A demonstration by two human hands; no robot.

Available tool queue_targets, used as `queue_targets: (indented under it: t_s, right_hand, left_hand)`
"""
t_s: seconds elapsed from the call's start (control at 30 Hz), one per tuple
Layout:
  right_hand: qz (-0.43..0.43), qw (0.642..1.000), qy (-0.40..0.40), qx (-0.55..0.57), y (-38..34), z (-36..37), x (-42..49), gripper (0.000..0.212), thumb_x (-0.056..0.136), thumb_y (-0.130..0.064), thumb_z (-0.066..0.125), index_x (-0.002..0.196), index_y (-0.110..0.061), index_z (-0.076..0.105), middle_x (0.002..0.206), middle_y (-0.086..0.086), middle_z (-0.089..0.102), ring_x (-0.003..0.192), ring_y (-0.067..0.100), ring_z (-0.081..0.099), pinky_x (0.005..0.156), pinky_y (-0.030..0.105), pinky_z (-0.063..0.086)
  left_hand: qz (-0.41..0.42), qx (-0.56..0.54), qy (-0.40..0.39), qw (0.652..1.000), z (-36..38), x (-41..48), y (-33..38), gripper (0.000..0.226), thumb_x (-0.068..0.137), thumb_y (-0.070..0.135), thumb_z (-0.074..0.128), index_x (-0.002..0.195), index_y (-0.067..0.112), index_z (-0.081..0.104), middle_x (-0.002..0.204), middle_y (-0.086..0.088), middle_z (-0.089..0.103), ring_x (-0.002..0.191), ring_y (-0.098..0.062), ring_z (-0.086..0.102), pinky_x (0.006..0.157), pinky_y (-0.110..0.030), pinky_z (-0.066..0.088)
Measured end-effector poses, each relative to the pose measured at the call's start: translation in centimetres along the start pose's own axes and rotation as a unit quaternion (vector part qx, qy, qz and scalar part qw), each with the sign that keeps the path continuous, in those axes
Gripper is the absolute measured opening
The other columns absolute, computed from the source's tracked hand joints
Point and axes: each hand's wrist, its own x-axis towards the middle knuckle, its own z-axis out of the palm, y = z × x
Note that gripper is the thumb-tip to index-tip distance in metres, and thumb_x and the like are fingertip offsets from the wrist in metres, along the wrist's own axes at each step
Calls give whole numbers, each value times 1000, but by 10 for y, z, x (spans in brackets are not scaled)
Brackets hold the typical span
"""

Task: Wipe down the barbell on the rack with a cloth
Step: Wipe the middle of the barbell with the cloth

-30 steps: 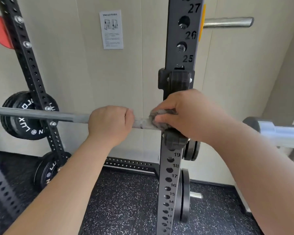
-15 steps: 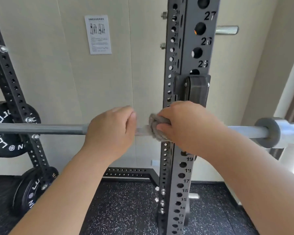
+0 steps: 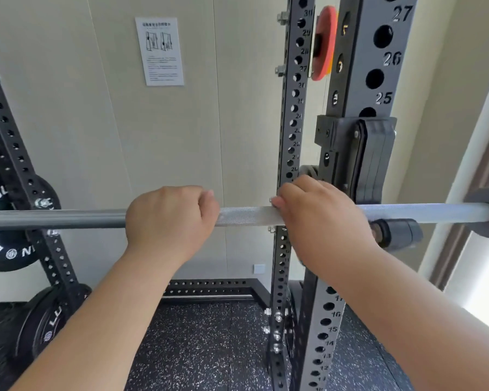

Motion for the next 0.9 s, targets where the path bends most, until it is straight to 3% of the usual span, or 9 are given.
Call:
queue_targets:
  t_s: [0.17, 0.2, 0.3, 0.33, 0.43, 0.5, 0.63, 0.83, 0.9]
  right_hand:
    - [27, 999, -7, 23, 14, -7, -16, 35, 110, -35, 32, 114, -26, 66, 109, -6, 70, 100, 26, 68, 110, 49, 45]
    - [38, 999, 11, 14, 14, -7, -18, 30, 110, -32, 38, 110, -22, 67, 103, -3, 71, 96, 29, 68, 108, 51, 47]
    - [43, 995, 90, 11, -8, 2, -17, 7, 97, -8, 65, 94, -11, 71, 83, 6, 67, 73, 36, 65, 72, 49, 59]
    - [42, 994, 95, 25, -18, 4, -16, 6, 97, -8, 65, 98, -10, 71, 87, 6, 67, 76, 35, 65, 72, 48, 58]
    - [34, 997, 35, 66, -56, 14, -17, 39, 108, -38, 41, 135, -16, 58, 127, 8, 64, 117, 31, 61, 113, 50, 45]
    - [0, 999, 1, 48, -75, 19, -23, 60, 106, -54, 31, 154, -21, 42, 144, 14, 53, 133, 35, 51, 125, 55, 29]
    - [6, 1000, -4, 20, -52, 16, -24, 53, 106, -46, 34, 153, -24, 44, 137, 6, 56, 125, 32, 55, 127, 54, 22]
    - [167, 986, 0, 19, -27, 7, -26, 57, 104, -61, 27, 137, -22, 52, 114, 5, 65, 119, 32, 59, 128, 59, 17]
    - [140, 989, 13, 38, -51, 13, -20, 55, 104, -59, 26, 134, -22, 54, 118, 2, 66, 121, 28, 59, 128, 59, 18]
  left_hand:
    - [48, -75, -6, 996, -6, -2, -11, 48, 102, 45, 35, 64, 17, 47, 52, 2, 48, 54, -22, 48, 51, -31, 36]
    - [56, -96, -4, 994, -10, -2, -14, 47, 101, 44, 38, 64, 17, 46, 52, 2, 48, 53, -20, 47, 52, -32, 37]
    - [48, -101, 18, 994, -19, 0, -28, 45, 100, 43, 42, 66, 15, 49, 54, 1, 49, 55, -24, 48, 52, -33, 38]
    - [39, -83, 30, 995, -20, 2, -35, 46, 100, 44, 42, 66, 15, 50, 54, 2, 50, 55, -27, 49, 53, -32, 40]
    - [13, -20, 1, 1000, -18, 4, -51, 53, 100, 52, 32, 66, 19, 55, 57, 3, 53, 60, -30, 54, 55, -32, 39]
    - [17, 11, -22, 1000, -11, 1, -54, 59, 100, 54, 23, 67, 20, 58, 59, 2, 54, 61, -30, 54, 56, -31, 35]
    - [21, 8, -17, 1000, -9, -1, -54, 59, 100, 52, 23, 67, 19, 58, 59, 1, 52, 61, -31, 52, 55, -31, 33]
    - [15, 13, -18, 1000, -5, 0, -50, 55, 102, 50, 24, 70, 23, 59, 58, 2, 48, 62, -31, 52, 57, -31, 36]
    - [13, 9, -15, 1000, -5, 0, -50, 53, 101, 50, 24, 65, 24, 52, 57, 1, 47, 61, -32, 52, 57, -31, 36]
